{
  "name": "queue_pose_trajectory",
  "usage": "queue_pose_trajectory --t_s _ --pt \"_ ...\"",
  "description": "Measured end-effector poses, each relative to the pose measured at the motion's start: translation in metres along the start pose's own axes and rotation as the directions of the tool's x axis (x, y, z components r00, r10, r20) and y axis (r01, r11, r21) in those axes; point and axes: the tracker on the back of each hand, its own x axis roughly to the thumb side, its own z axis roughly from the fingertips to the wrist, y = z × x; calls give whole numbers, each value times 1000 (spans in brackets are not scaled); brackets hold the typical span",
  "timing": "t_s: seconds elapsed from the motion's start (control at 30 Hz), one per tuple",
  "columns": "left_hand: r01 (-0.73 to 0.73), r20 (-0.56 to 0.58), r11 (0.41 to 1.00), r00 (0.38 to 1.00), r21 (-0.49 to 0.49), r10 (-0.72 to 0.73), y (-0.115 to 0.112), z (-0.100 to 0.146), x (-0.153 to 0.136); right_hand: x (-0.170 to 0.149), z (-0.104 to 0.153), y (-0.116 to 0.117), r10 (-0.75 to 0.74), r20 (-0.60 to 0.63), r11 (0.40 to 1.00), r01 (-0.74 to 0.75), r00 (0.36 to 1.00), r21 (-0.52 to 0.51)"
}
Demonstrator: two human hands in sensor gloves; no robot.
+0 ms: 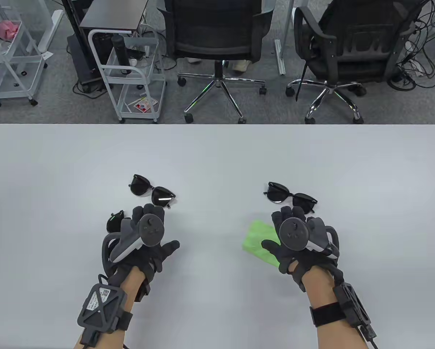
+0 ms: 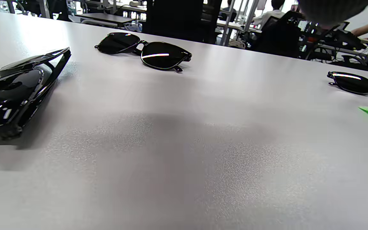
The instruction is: Dust sunglasses
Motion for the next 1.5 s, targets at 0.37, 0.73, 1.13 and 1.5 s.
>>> queue_pose_trajectory --t_s 0.37,0.73,1.13,1.5 --pt "1 4 1000 1000 2 -1 0 0 1 -1 0 -1 -6 3 1000 6 1000 -5" --pt "2 -27 1000 1000 11 -2 1 -1 -4 -3 0 -3 -17 2 1000 17 1000 -11" --pt "59 -389 995 921 75 -25 4 -8 -73 -3 0 -3 -25 10 1000 25 1000 -1" --pt "121 -575 993 813 11 -93 -10 -11 -99 -3 -1 -3 -14 6 1000 14 1000 3"
